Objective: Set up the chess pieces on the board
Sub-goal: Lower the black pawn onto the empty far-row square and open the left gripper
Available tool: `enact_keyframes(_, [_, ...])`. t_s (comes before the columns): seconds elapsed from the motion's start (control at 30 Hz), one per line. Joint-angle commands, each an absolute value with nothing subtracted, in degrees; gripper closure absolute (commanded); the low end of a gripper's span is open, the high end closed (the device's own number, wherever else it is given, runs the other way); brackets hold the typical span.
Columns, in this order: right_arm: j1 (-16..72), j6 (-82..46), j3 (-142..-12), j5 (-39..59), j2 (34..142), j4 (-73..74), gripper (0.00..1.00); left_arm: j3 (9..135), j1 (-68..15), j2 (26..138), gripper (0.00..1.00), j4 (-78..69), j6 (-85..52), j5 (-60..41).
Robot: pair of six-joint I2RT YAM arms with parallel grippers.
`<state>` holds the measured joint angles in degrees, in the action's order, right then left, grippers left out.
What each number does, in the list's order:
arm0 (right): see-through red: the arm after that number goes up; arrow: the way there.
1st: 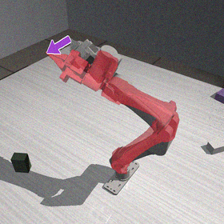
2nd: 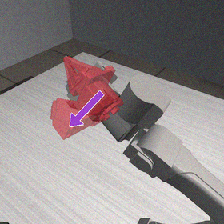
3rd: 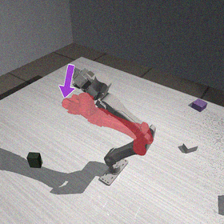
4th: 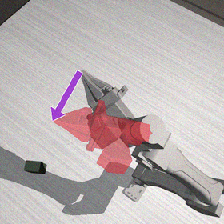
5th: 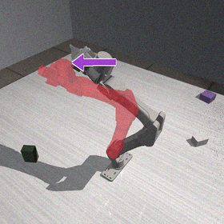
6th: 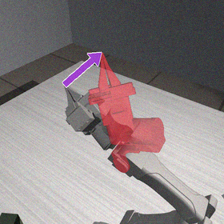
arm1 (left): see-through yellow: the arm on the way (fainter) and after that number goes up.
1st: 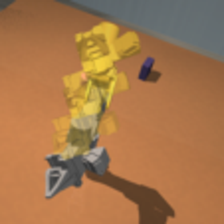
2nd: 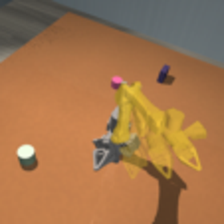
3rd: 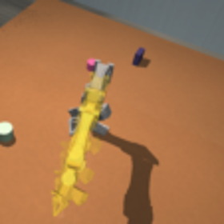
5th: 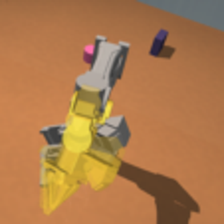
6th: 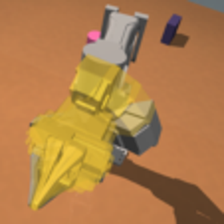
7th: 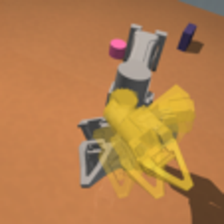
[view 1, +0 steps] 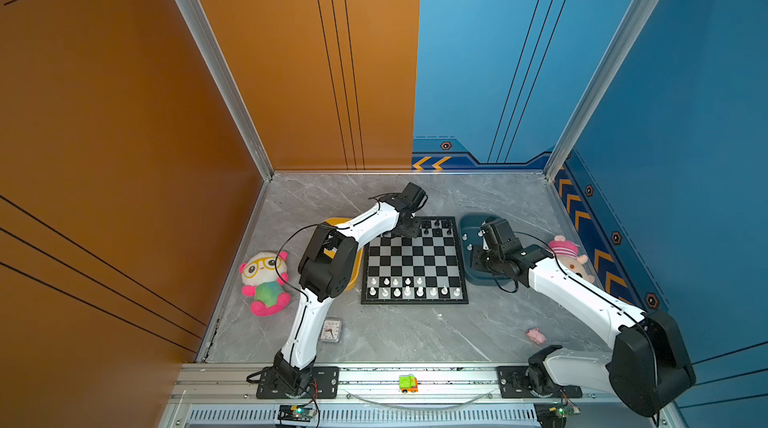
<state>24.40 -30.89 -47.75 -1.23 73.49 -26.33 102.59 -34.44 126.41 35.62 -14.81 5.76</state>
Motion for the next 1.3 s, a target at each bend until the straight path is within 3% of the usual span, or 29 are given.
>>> enact_keyframes(0.0, [24.08, -30.23, -46.83, -0.77, 72.95, -26.54, 0.70, 103.93, -34.10, 128.32, 0.79, 36.83, -14.85, 4.39])
enact_keyframes(1.27, [24.08, -30.23, -47.02, -0.54, 72.95, -26.56, 0.70, 102.76, -34.08, 126.40, 0.69, 36.83, -14.68, 4.13])
